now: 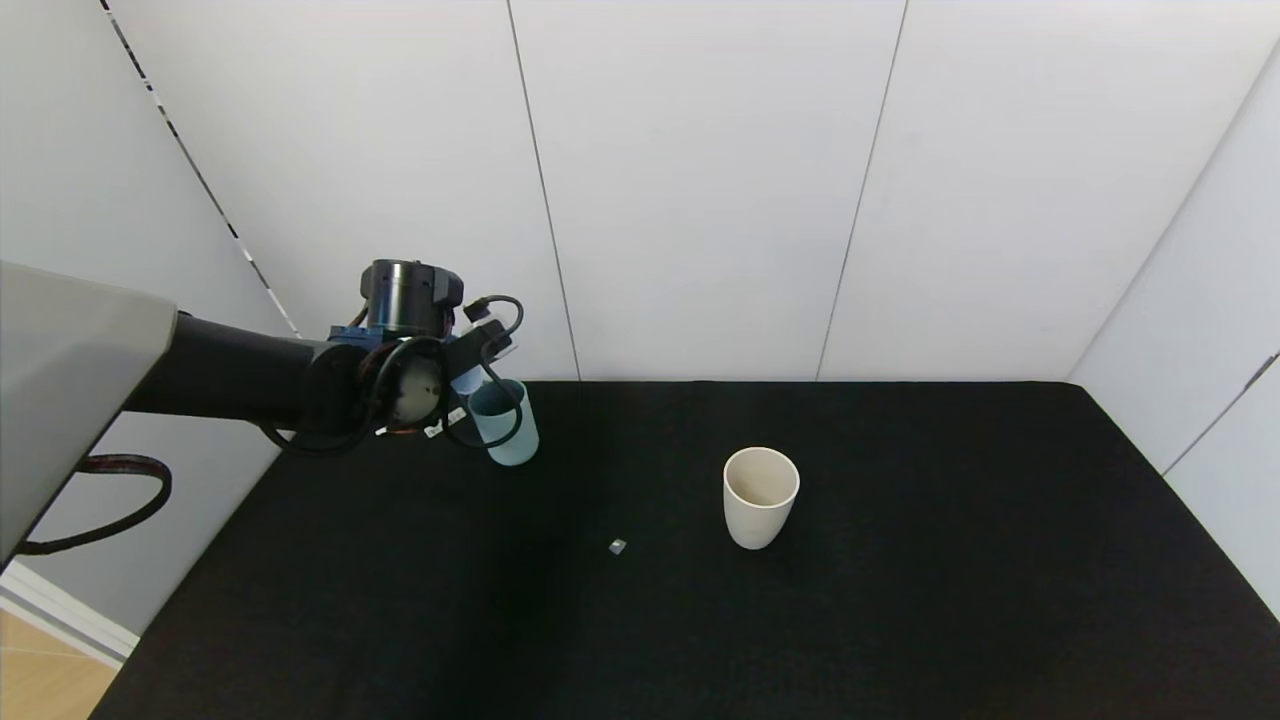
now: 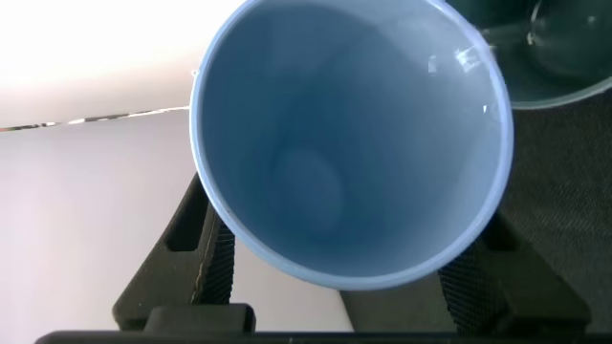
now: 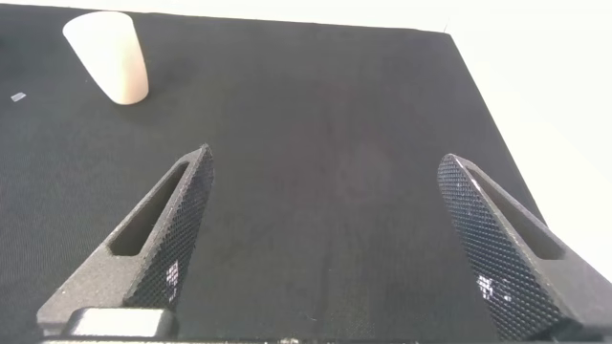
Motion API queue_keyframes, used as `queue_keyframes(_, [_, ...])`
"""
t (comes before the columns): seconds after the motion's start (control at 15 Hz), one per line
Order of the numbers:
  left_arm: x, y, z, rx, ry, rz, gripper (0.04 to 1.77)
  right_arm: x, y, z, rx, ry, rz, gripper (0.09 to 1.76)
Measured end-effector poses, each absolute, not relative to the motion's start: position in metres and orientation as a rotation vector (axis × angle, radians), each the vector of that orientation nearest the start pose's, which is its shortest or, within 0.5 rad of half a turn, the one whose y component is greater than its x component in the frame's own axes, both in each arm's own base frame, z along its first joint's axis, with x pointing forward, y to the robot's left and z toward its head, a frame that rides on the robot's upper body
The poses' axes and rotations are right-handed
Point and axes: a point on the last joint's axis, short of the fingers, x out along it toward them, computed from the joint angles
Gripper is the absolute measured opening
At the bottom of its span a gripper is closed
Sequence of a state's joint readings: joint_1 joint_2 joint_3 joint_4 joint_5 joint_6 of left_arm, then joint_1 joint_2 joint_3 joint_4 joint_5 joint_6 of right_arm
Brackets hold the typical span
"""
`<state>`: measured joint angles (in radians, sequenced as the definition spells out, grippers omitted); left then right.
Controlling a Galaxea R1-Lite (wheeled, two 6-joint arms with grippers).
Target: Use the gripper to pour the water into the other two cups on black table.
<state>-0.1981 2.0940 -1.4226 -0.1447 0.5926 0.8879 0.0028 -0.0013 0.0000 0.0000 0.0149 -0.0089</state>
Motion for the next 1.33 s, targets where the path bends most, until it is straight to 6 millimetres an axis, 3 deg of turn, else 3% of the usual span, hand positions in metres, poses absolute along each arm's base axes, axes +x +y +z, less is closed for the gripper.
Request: queue_keyframes(1.33, [0.4096, -0.0758, 0.1626, 1.092, 0.643, 0.163, 1.19, -0.0229, 0.0003, 0.0755, -0.009, -0.001, 0.018, 1.71])
